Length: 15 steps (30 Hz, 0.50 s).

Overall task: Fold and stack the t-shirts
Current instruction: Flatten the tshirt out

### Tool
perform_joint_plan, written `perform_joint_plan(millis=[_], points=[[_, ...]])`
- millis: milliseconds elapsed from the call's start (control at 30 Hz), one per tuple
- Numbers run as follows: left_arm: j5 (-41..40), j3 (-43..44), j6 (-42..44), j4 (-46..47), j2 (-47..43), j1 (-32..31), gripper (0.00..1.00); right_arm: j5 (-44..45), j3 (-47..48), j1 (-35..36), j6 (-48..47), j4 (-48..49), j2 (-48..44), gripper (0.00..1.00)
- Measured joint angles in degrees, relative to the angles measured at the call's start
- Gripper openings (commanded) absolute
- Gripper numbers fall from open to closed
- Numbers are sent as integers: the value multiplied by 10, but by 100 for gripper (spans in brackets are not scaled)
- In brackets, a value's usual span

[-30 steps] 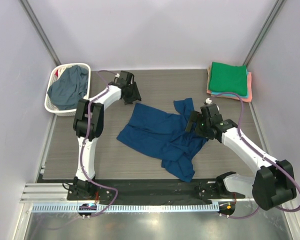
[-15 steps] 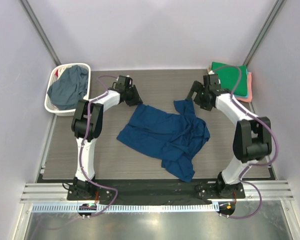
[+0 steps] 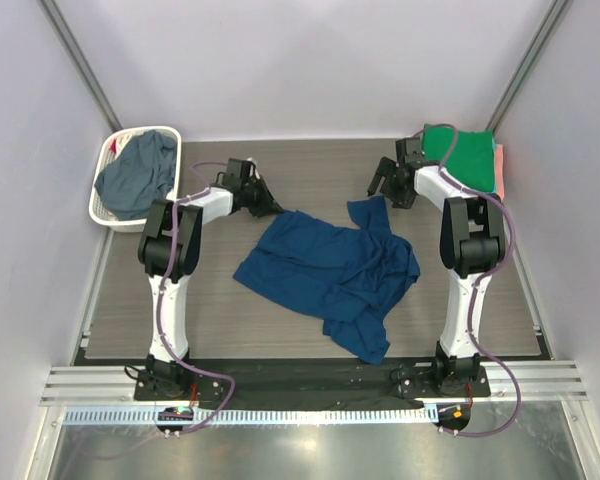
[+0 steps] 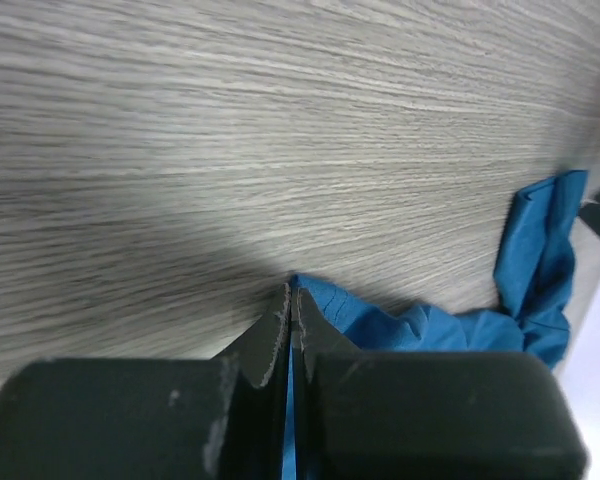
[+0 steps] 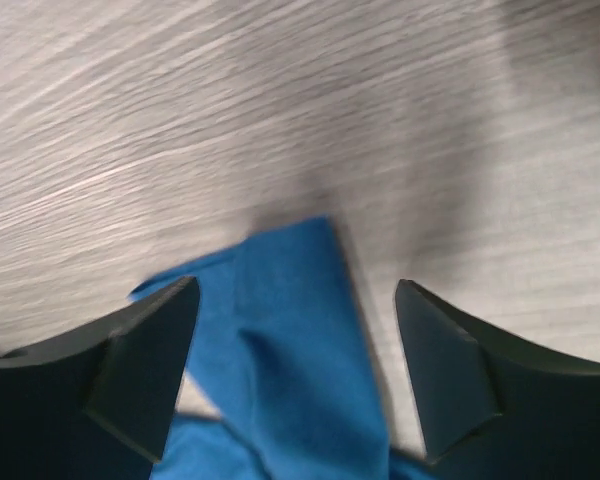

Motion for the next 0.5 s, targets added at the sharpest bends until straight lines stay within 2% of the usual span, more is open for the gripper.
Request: perform_joint_plan(millis=[67,100,167,267,300,367,400,500], points=[[12,-6,-8,9,0,6,0,0,13,0,-5,-2,20,75],[15,-8,-12,11,0,10,0,1,18,0,-7,-5,27,67],[19,-9,-16,13,0,14,0,0,26,0,-9,-4,30,59],[22,-10,-18,14,0,16,0,-2,33,0,-15,-5,37,34],[23,-10,-18,14,0,17,0,-3,34,0,-16,-4,40,21],[23,-10,-19,14,0,17,0,-6,35,0,-19,-5,48,12],[23,-10,-19,15,0,17,0,-8,36,0,-18,-4,50,4],[24,-13,-19,19,0,17,0,-14,37,-2,-21,-4,50,1]])
